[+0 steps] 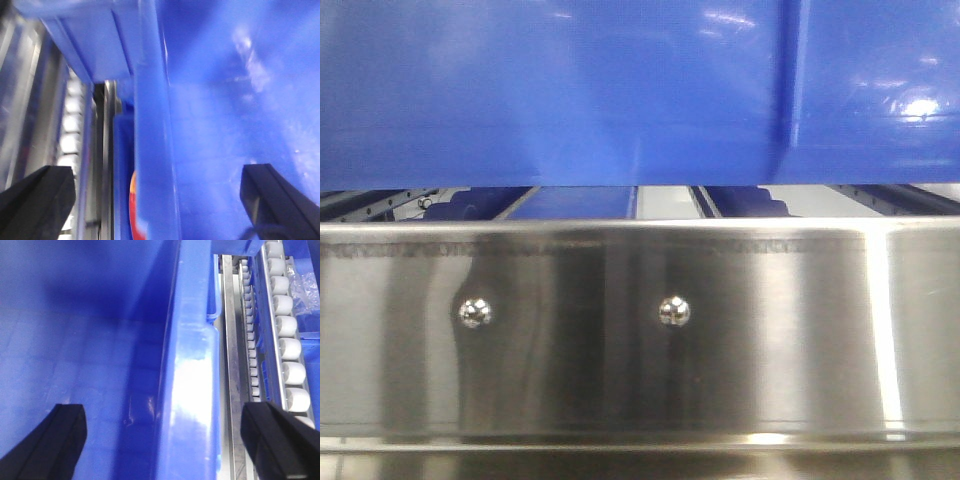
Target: Move blue bin to conveyor side
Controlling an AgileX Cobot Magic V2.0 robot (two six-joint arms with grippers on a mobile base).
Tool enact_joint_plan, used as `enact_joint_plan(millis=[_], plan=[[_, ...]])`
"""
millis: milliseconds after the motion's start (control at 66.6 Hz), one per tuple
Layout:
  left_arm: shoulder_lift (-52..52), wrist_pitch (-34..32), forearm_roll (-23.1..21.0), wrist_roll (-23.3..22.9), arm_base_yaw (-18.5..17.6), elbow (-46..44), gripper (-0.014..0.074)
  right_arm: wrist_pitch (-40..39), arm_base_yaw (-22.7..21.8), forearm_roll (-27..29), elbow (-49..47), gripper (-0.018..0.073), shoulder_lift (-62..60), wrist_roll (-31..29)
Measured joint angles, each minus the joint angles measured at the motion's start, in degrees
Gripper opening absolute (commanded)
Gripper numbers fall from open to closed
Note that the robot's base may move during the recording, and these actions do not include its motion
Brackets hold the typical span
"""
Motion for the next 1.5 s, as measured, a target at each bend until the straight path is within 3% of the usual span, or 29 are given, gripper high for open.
enact_joint_plan(millis=[165,390,841,946,1036,1156,1231,1291,1366,1441,1502], plan=[[2.6,0.0,-0.5,0.0,0.2,0.0,0.0568,0.0,0.0,-0.1,0.0,0.0507,0.0,0.0],[5.5,0.0,-5.7,1.0,3.7,0.0,0.0568,0.0,0.0,-0.1,0.0,0.0507,0.0,0.1],[7.7,0.0,-6.8,2.3,4.6,0.0,0.0568,0.0,0.0,-0.1,0.0,0.0504,0.0,0.1],[7.9,0.0,-6.8,2.3,4.6,0.0,0.0568,0.0,0.0,-0.1,0.0,0.0463,0.1,0.1],[8.1,0.0,-6.8,2.3,4.6,0.0,0.0554,0.0,0.0,-0.1,0.0,0.0363,0.1,0.1],[8.1,0.0,-6.8,2.5,4.6,0.0,0.0454,0.0,0.0,-0.1,0.9,0.0157,0.1,0.1],[8.1,0.0,-6.8,2.5,4.6,0.0,0.0310,-0.3,0.0,-1.3,1.9,0.0003,0.1,0.1],[8.1,-0.1,-6.8,2.5,4.6,-0.1,0.0141,-0.7,0.0,-1.6,2.7,-0.0106,0.1,0.3],[8.1,-0.3,-7.3,2.5,4.6,-0.2,-0.0054,-1.1,0.0,-1.6,2.9,-0.0081,0.1,0.3],[8.1,-0.3,-7.3,2.4,4.6,-0.2,0.0015,-1.2,0.0,-1.6,3.0,-0.0078,-0.1,0.4],[8.1,-0.3,-7.3,2.4,4.6,-0.2,0.0007,-1.3,0.0,-1.6,3.2,-0.0079,-0.3,0.4]])
